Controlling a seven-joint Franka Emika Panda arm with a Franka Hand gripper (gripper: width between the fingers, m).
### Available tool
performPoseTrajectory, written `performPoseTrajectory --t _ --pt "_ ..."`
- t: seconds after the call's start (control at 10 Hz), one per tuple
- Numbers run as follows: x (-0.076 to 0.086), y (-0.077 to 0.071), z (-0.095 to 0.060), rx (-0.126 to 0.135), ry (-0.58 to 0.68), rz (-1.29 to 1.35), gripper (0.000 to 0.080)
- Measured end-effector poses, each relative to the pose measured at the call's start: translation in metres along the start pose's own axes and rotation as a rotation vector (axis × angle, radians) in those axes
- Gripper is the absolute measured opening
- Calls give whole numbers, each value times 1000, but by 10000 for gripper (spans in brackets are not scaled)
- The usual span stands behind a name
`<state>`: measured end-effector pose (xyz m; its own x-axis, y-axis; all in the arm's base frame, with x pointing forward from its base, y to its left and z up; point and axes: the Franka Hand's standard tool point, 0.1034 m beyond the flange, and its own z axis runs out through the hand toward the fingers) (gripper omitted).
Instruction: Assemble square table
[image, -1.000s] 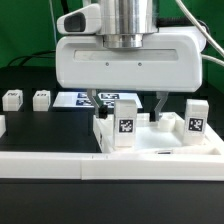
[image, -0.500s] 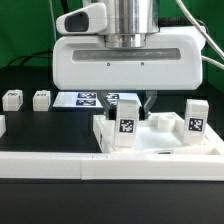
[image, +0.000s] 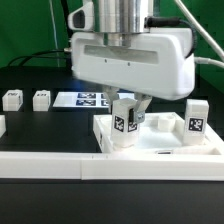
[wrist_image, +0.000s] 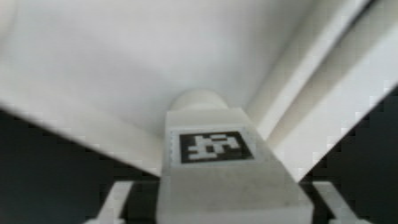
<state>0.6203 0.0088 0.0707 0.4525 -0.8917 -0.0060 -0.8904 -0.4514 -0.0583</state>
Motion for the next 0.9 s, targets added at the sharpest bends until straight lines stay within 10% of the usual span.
performPoseTrajectory --t 0.4,0.6,0.9 --pt "3 -2 0 28 -55 396 350" --pt "3 -2 1 28 -53 338 596" --pt "3 1 4 38 -29 -67 646"
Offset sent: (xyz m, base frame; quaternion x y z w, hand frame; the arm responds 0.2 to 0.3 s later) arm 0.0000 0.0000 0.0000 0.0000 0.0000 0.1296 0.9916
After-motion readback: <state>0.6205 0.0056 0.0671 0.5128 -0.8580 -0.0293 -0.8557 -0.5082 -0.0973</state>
